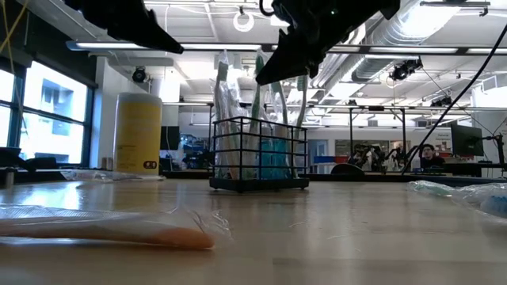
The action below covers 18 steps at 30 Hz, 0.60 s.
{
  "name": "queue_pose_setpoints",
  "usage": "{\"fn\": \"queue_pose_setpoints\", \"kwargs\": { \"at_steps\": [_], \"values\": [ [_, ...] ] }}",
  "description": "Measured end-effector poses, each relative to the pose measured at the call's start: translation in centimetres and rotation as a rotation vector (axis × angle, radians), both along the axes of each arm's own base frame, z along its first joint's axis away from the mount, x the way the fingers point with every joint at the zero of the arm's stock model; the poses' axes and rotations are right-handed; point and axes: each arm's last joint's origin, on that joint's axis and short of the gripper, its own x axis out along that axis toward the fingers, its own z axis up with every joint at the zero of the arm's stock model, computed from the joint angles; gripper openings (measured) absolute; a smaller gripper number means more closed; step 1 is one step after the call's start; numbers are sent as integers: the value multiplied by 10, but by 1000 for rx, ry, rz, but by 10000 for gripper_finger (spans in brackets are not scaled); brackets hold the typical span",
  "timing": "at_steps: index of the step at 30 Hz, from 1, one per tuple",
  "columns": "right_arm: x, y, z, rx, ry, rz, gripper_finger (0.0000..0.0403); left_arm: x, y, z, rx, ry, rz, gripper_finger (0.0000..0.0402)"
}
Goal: Pick & Place toothbrushing station
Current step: Put the green toothbrush into the wire organizer
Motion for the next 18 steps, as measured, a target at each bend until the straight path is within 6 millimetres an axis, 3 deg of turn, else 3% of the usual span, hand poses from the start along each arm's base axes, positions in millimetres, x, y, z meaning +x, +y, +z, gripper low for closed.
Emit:
{"fn": "queue_pose_setpoints", "kwargs": {
  "at_steps": [18],
  "values": [
    [1,-4,0,-2,-6,-13,31,0,0,0,67,18,-21,189]
  ]
}}
